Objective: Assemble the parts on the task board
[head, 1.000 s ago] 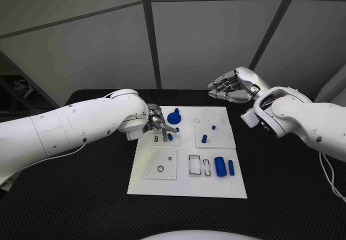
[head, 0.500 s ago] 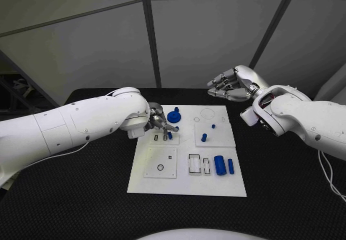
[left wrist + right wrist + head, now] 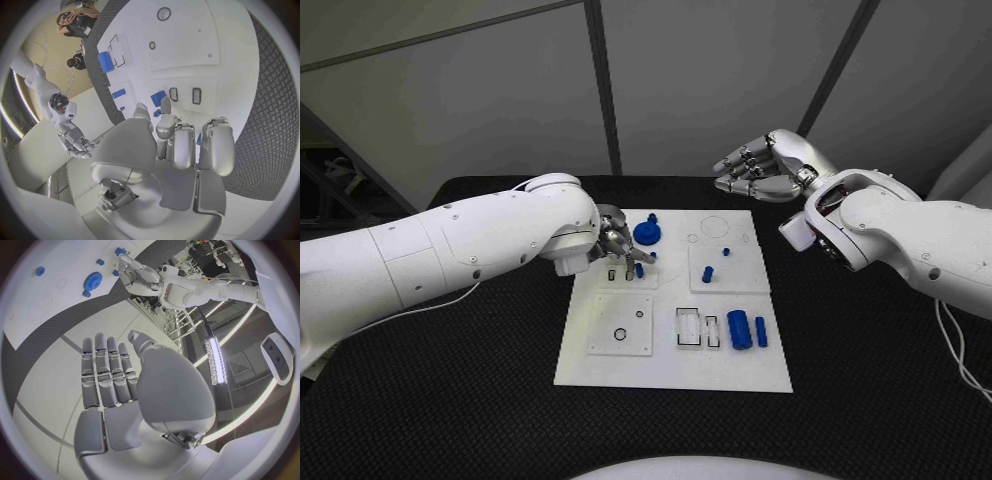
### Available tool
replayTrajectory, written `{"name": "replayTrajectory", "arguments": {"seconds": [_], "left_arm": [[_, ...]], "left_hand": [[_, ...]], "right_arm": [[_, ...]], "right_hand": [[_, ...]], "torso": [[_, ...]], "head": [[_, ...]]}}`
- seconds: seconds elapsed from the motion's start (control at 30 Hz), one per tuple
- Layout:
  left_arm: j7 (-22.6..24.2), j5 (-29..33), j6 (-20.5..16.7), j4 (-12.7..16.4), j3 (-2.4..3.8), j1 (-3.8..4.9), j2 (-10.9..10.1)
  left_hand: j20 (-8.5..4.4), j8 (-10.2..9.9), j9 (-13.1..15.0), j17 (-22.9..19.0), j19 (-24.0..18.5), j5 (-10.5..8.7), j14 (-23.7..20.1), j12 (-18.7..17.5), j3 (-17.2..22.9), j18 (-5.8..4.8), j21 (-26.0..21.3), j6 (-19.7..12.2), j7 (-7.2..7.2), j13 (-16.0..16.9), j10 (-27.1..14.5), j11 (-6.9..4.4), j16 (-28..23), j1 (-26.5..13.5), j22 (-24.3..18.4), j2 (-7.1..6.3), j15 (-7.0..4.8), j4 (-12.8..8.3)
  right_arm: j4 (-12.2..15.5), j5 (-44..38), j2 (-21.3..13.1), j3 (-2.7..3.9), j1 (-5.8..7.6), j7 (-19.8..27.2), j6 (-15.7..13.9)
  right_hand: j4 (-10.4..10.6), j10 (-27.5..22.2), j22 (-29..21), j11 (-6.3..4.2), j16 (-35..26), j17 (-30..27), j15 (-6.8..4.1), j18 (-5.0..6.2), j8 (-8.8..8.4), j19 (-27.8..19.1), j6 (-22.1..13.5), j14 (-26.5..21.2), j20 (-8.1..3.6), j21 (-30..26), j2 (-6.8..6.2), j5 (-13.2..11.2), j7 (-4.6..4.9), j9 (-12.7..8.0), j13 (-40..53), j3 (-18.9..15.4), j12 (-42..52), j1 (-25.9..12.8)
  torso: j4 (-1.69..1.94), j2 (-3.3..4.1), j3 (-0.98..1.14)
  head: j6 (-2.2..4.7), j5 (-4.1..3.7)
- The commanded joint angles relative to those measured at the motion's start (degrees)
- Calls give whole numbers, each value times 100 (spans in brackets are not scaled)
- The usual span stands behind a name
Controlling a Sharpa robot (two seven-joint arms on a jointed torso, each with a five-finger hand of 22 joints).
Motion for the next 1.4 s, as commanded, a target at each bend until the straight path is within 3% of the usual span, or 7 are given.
{"name": "replayTrajectory", "arguments": {"seconds": [0.03, 0.73, 0.9, 1.03, 1.17, 1.37, 1.4], "left_arm": [[-27, -38, 142, -14, 0, 10, 17], [-39, -38, 257, -58, -25, 10, 85], [-16, -38, 219, -58, -26, 10, 86], [14, -22, 194, -53, -26, 10, 90], [45, 28, 151, -50, -26, 10, 88], [105, 234, 26, -27, -26, 9, 39], [119, 270, 7, -17, -26, 9, 24]], "left_hand": [[-22, 48, 25, 537, -3, 16, 324, -2, 0, -12, 14, -53, 13, 6, -24, -17, -16, 87, 10, 8, -31, -48], [-18, 138, 231, 544, -21, 80, 326, -17, 106, -6, -2, -161, 16, 9, -38, -16, -24, 451, 12, 137, -29, -218], [-21, 149, 279, 546, -28, 87, 327, -30, 219, -4, -9, -191, 6, 4, -47, -24, -27, 596, 11, 248, -35, -289], [-40, 133, 323, 550, -38, 102, 327, -71, 518, 1, -22, -256, -25, -22, -75, -54, -30, 957, 5, 434, -61, -485], [-61, 88, 346, 551, -48, 113, 327, -150, 861, 5, -37, -327, -34, -79, -127, -67, -35, 1227, -1, 511, -78, -629], [-69, 33, 396, 558, -73, 135, 327, -261, 1647, 12, -73, -394, -20, -150, -171, -69, -41, 1432, -22, 393, -76, -751], [-71, 30, 421, 560, -80, 130, 327, -329, 1952, 17, -84, -406, 17, -211, -198, -56, -43, 1400, -27, 305, -60, -747]], "right_arm": [[7, 21, 5, 5, 12, 19, -25], [-9, 21, 31, 4, 12, 21, -11], [-16, 21, 39, 4, 12, 22, -8], [-22, 21, 44, 4, 11, 18, -1], [-30, 21, 49, 4, 11, 11, 9], [-45, 21, 53, 3, 11, 0, 29], [-48, 21, 53, 3, 11, -3, 33]], "right_hand": [[12, 8, -6, 31, -31, -7, 45, 65, -35, -5, -9, 3, 45, -26, -44, 34, 41, 1, -6, -28, -30, -25], [4, 7, -30, 32, -61, -21, 49, 67, -41, -3, -9, 3, 52, -64, -37, 70, 42, 2, -25, -23, -34, -13], [3, 8, -35, 33, -67, -24, 50, 67, -42, -1, -8, 5, 53, -72, -35, 83, 43, 3, -30, -22, -35, -11], [1, 8, -41, 33, -74, -28, 50, 68, -43, 3, -8, 8, 54, -82, -34, 97, 43, 4, -36, -20, -35, -9], [-2, 8, -50, 34, -85, -33, 51, 69, -46, 8, -8, 11, 56, -95, -35, 119, 44, 4, -44, -19, -37, -5], [-9, 6, -69, 36, -109, -44, 53, 70, -53, 21, -11, 17, 59, -125, -36, 177, 47, 5, -62, -14, -41, 2], [-9, 6, -72, 37, -112, -46, 54, 70, -54, 23, -11, 18, 59, -128, -36, 184, 47, 5, -65, -14, -42, 2]], "torso": [[-1, 1, 0], [3, 3, -1], [5, 2, -2], [3, 4, -1], [2, 2, 0], [3, 4, 0], [5, 0, -1]], "head": [[-3, -1], [-38, -1], [-45, -1], [-48, 0], [-54, -1], [-54, 2], [-57, 2]]}}
